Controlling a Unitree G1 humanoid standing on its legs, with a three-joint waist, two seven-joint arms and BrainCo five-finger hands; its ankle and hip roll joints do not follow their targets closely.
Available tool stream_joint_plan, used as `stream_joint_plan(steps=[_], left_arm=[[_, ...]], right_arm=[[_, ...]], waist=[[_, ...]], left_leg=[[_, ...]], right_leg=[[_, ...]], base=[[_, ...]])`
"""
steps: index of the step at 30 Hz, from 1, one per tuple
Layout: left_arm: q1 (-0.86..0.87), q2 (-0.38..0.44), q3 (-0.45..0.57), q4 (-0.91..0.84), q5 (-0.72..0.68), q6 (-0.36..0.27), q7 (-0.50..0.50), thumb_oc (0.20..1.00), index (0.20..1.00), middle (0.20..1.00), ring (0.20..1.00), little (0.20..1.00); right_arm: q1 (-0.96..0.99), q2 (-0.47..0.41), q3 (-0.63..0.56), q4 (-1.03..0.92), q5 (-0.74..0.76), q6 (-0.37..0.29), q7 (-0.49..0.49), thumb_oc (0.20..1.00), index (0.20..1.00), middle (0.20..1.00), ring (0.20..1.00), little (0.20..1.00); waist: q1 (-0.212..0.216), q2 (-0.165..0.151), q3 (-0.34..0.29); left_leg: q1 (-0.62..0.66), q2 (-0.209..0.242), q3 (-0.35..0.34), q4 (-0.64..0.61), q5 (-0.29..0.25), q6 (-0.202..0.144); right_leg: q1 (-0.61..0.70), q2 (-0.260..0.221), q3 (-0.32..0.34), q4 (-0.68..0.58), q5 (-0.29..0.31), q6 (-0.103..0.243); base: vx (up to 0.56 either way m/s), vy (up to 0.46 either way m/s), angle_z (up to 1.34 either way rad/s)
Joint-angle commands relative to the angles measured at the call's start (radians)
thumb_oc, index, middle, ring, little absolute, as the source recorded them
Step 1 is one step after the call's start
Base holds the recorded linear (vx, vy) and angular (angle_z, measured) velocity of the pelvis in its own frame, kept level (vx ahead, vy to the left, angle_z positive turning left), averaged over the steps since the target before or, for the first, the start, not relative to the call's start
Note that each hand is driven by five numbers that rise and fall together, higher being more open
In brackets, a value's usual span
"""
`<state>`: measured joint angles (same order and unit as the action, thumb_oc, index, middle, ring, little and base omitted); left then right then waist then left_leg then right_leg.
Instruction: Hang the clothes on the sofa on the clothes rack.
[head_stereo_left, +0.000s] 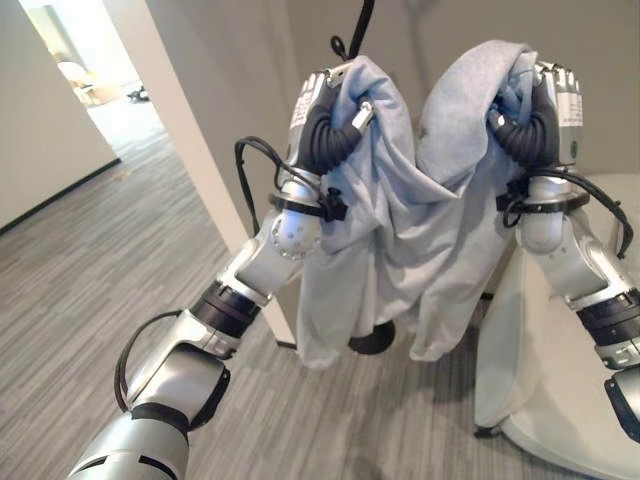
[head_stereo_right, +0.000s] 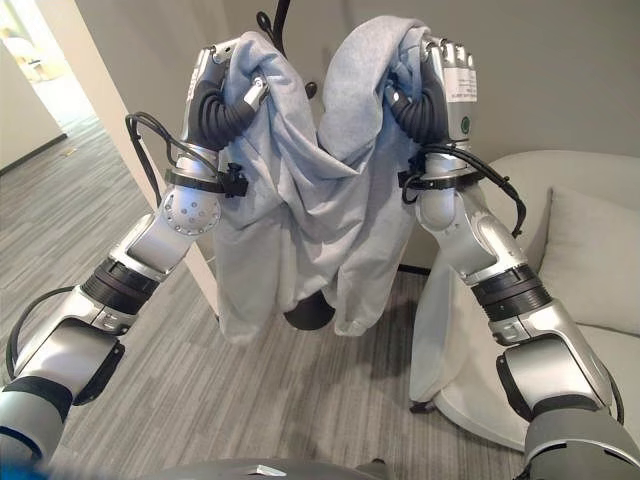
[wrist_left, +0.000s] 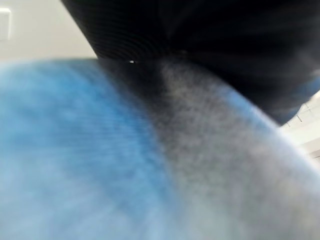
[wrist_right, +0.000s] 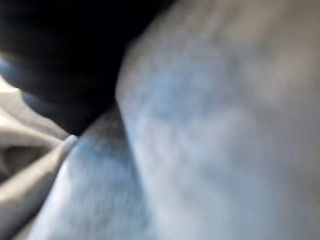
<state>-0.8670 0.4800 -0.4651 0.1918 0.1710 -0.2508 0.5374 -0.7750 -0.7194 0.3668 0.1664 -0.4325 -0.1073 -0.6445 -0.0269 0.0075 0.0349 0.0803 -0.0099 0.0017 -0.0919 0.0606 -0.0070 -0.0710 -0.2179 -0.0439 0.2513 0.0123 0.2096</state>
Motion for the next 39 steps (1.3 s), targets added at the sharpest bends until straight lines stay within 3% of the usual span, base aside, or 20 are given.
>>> stream_joint_plan(steps=[1,3,4,5,7,10,13,15,18,21,22,26,27,28,30,32,33,37,38,39], left_arm=[[-0.048,0.022,0.044,0.012,0.008,-0.016,0.004,0.200,0.200,0.200,0.200,0.200],[-0.050,0.019,0.045,0.010,0.013,-0.017,0.002,0.200,0.200,0.200,0.200,0.200],[-0.064,0.022,0.045,0.009,0.016,-0.011,0.007,0.200,0.200,0.200,0.200,0.200],[-0.064,0.022,0.045,0.009,0.016,-0.011,0.007,0.200,0.200,0.200,0.200,0.200],[-0.085,0.026,0.049,0.022,0.014,-0.007,0.021,0.200,0.200,0.200,0.200,0.200],[-0.103,0.037,0.044,0.025,0.027,-0.012,0.024,0.200,0.200,0.200,0.200,0.200],[-0.108,0.029,0.039,0.027,0.026,-0.008,0.030,0.200,0.200,0.200,0.200,0.200],[-0.104,0.004,0.038,0.026,0.023,-0.010,0.033,0.200,0.200,0.200,0.200,0.200],[-0.104,-0.010,0.031,0.031,0.001,-0.014,0.027,0.200,0.200,0.200,0.200,0.200],[-0.102,-0.002,0.043,0.026,-0.015,-0.019,0.017,0.200,0.200,0.200,0.200,0.200],[-0.099,0.001,0.046,0.022,-0.014,-0.018,0.015,0.200,0.200,0.200,0.200,0.200],[-0.072,0.017,0.062,0.012,-0.016,-0.016,0.001,0.200,0.200,0.200,0.200,0.200],[-0.070,0.018,0.062,0.010,-0.016,-0.015,0.000,0.200,0.200,0.200,0.200,0.200],[-0.062,0.024,0.066,0.008,-0.017,-0.011,-0.004,0.200,0.200,0.200,0.200,0.200],[-0.058,0.027,0.067,-0.002,-0.019,-0.007,-0.007,0.200,0.200,0.200,0.200,0.200],[-0.049,0.026,0.071,-0.002,-0.029,-0.008,-0.008,0.200,0.200,0.200,0.200,0.200],[-0.049,0.025,0.072,0.002,-0.035,-0.005,-0.006,0.200,0.200,0.200,0.200,0.200],[-0.049,0.025,0.071,0.002,-0.035,-0.005,-0.006,0.200,0.200,0.200,0.200,0.200],[-0.046,0.021,0.076,0.005,-0.038,-0.004,-0.005,0.200,0.200,0.200,0.200,0.200],[-0.046,0.021,0.075,0.006,-0.038,-0.004,-0.005,0.200,0.200,0.200,0.200,0.200]], right_arm=[[-0.046,0.003,-0.029,-0.015,-0.015,-0.012,-0.013,0.200,0.200,0.200,0.200,0.200],[-0.052,0.001,-0.031,-0.014,-0.015,-0.013,-0.010,0.200,0.200,0.200,0.200,0.200],[-0.072,-0.006,-0.033,-0.012,-0.014,-0.012,-0.020,0.200,0.200,0.200,0.200,0.200],[-0.072,-0.006,-0.033,-0.012,-0.014,-0.012,-0.020,0.200,0.200,0.200,0.200,0.200],[-0.093,-0.008,-0.033,0.001,-0.016,-0.006,-0.043,0.200,0.200,0.200,0.200,0.200],[-0.093,-0.039,-0.031,0.009,-0.024,-0.002,-0.043,0.200,0.200,0.200,0.200,0.200],[-0.091,-0.042,-0.040,0.001,-0.020,-0.003,-0.037,0.200,0.200,0.200,0.200,0.200],[-0.071,-0.048,-0.055,-0.023,-0.022,-0.011,-0.044,0.200,0.200,0.200,0.200,0.200],[-0.053,-0.070,-0.069,-0.045,-0.016,-0.021,-0.049,0.200,0.200,0.200,0.200,0.200],[-0.064,-0.097,-0.067,-0.079,-0.015,-0.045,-0.059,0.200,0.200,0.200,0.200,0.200],[-0.064,-0.095,-0.066,-0.080,-0.014,-0.048,-0.060,0.200,0.200,0.200,0.200,0.200],[-0.061,-0.085,-0.053,-0.062,-0.003,-0.058,-0.056,0.200,0.200,0.200,0.200,0.200],[-0.061,-0.084,-0.053,-0.062,-0.003,-0.058,-0.056,0.200,0.200,0.200,0.200,0.200],[-0.056,-0.082,-0.050,-0.065,0.001,-0.060,-0.053,0.200,0.200,0.200,0.200,0.200],[-0.051,-0.087,-0.051,-0.074,0.001,-0.059,-0.051,0.200,0.200,0.200,0.200,0.200],[-0.040,-0.083,-0.046,-0.075,0.004,-0.061,-0.046,0.200,0.200,0.200,0.200,0.200],[-0.037,-0.085,-0.044,-0.073,0.010,-0.059,-0.041,0.200,0.200,0.200,0.200,0.200],[-0.037,-0.086,-0.044,-0.074,0.010,-0.059,-0.041,0.200,0.200,0.200,0.200,0.200],[-0.033,-0.087,-0.046,-0.070,0.017,-0.060,-0.034,0.200,0.200,0.200,0.200,0.200],[-0.033,-0.087,-0.046,-0.070,0.017,-0.060,-0.034,0.200,0.200,0.200,0.200,0.200]], waist=[[0.007,-0.006,-0.004],[-0.002,-0.004,-0.005],[-0.013,-0.009,0.008],[-0.014,-0.008,0.009],[-0.035,-0.016,0.029],[-0.053,-0.034,0.015],[-0.062,-0.046,-0.012],[-0.086,-0.041,-0.047],[-0.104,-0.027,-0.078],[-0.107,-0.009,-0.110],[-0.103,-0.011,-0.111],[-0.081,-0.032,-0.100],[-0.081,-0.033,-0.097],[-0.070,-0.053,-0.082],[-0.061,-0.072,-0.068],[-0.051,-0.086,-0.056],[-0.041,-0.092,-0.047],[-0.041,-0.091,-0.047],[-0.031,-0.098,-0.035],[-0.032,-0.099,-0.036]], left_leg=[[0.055,-0.024,0.010,0.005,-0.116,0.023],[0.072,-0.021,0.004,0.005,-0.136,0.018],[0.097,-0.026,-0.007,0.005,-0.156,0.012],[0.098,-0.025,-0.008,0.005,-0.157,0.012],[0.153,-0.014,-0.006,0.005,-0.200,-0.009],[0.190,-0.006,-0.010,0.005,-0.248,-0.024],[0.210,0.018,-0.013,0.005,-0.270,-0.034],[0.227,0.076,-0.020,0.005,-0.269,-0.061],[0.220,0.129,-0.044,0.019,-0.180,-0.098],[0.180,0.198,-0.071,0.124,0.034,-0.182],[0.174,0.201,-0.065,0.153,0.056,-0.185],[0.131,0.213,-0.023,0.319,0.132,-0.170],[0.128,0.212,-0.025,0.332,0.127,-0.170],[0.085,0.224,-0.004,0.457,0.161,-0.149],[0.043,0.219,0.000,0.528,0.166,-0.129],[0.007,0.216,0.019,0.574,0.133,-0.103],[-0.030,0.202,0.022,0.584,0.080,-0.083],[-0.032,0.203,0.021,0.586,0.079,-0.083],[-0.069,0.184,0.020,0.572,0.021,-0.072],[-0.071,0.183,0.020,0.571,0.023,-0.071]], right_leg=[[-0.079,0.043,0.002,0.131,0.056,-0.041],[-0.112,0.066,-0.004,0.056,0.049,-0.046],[-0.143,0.088,-0.016,-0.087,0.088,-0.032],[-0.139,0.089,-0.018,-0.093,0.091,-0.033],[-0.189,0.110,-0.082,-0.315,0.150,0.009],[-0.201,0.123,-0.076,-0.339,0.138,0.020],[-0.170,0.124,-0.080,-0.339,0.183,0.008],[-0.145,0.140,-0.070,-0.339,0.189,-0.008],[-0.121,0.162,-0.064,-0.329,0.169,-0.033],[-0.063,0.219,-0.099,-0.334,0.097,-0.080],[-0.049,0.223,-0.103,-0.337,0.086,-0.087],[0.031,0.230,-0.112,-0.339,0.037,-0.118],[0.033,0.229,-0.111,-0.339,0.036,-0.118],[0.070,0.231,-0.106,-0.339,0.023,-0.139],[0.085,0.224,-0.098,-0.339,0.024,-0.149],[0.108,0.222,-0.084,-0.339,0.013,-0.159],[0.119,0.215,-0.077,-0.339,0.008,-0.158],[0.119,0.215,-0.077,-0.339,0.008,-0.158],[0.132,0.209,-0.070,-0.338,0.003,-0.155],[0.130,0.207,-0.071,-0.338,0.003,-0.155]], base=[[0.12,0.007,-0.15],[0.24,-0.044,-0.08],[0.23,-0.073,-0.01],[0.25,-0.096,0.04],[0.34,-0.118,0.29],[0.38,-0.159,0.53],[0.35,-0.192,-0.07],[0.42,-0.251,0.03],[0.37,-0.232,0.44],[0.44,-0.360,0.46],[0.27,-0.254,0.16],[0.14,-0.147,-0.13],[0.20,-0.226,-0.20],[0.09,-0.131,-0.15],[0.11,-0.158,-0.11],[0.11,-0.123,-0.08],[0.06,-0.049,-0.06],[0.01,-0.002,0.11],[0.03,-0.007,0.15],[0.03,-0.007,0.16]])
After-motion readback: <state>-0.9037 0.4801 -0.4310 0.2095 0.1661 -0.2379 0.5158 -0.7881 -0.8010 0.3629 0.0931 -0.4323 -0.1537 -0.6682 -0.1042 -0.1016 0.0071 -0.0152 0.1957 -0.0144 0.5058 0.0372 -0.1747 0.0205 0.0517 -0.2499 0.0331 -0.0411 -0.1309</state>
